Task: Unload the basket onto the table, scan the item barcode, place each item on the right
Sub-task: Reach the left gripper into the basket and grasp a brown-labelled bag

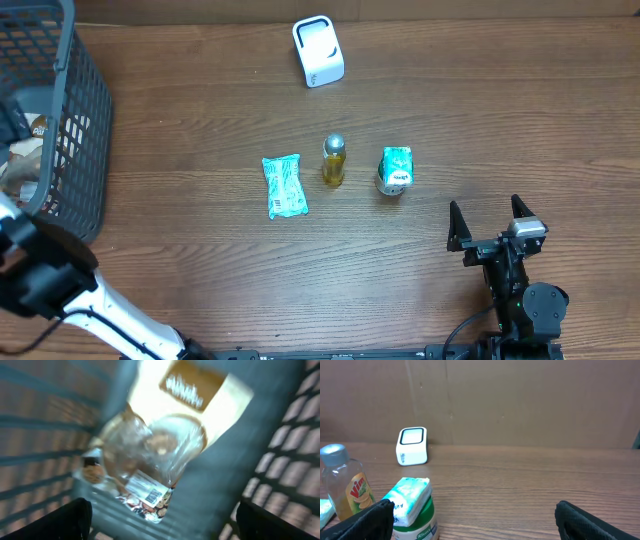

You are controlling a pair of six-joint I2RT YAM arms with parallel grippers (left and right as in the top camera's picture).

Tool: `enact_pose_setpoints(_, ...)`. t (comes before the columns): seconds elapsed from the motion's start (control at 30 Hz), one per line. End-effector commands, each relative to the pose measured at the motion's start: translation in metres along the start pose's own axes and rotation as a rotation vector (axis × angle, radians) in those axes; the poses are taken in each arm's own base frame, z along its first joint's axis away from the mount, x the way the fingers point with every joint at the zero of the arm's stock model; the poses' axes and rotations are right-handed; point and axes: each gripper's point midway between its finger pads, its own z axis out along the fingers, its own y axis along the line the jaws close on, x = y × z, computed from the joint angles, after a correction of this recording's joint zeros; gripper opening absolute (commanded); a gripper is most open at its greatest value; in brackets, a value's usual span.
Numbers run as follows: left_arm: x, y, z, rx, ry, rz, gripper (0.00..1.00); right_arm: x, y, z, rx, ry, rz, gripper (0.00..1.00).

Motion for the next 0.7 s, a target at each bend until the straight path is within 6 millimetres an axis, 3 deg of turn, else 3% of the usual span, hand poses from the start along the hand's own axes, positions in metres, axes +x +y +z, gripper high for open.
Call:
enact_pose_setpoints(0.0,0.022,0.002,0.044,-0.016,0.124,0.058,0.91,0.002,-0.002,0.0,0.012,-0.002,-0.001,1.0)
enact_pose_setpoints(0.17,0.036,0.003,0.085,-0.02,0.214,0.076,0.89,0.002,-0.002,0.0,0.012,-0.002,-0.001,1.0)
enact_pose_setpoints(0.67,0.08,-0.007,0.161,0.014,0.405,0.09,0.84,0.002,-0.002,0.0,0.012,-0.002,-0.001,1.0)
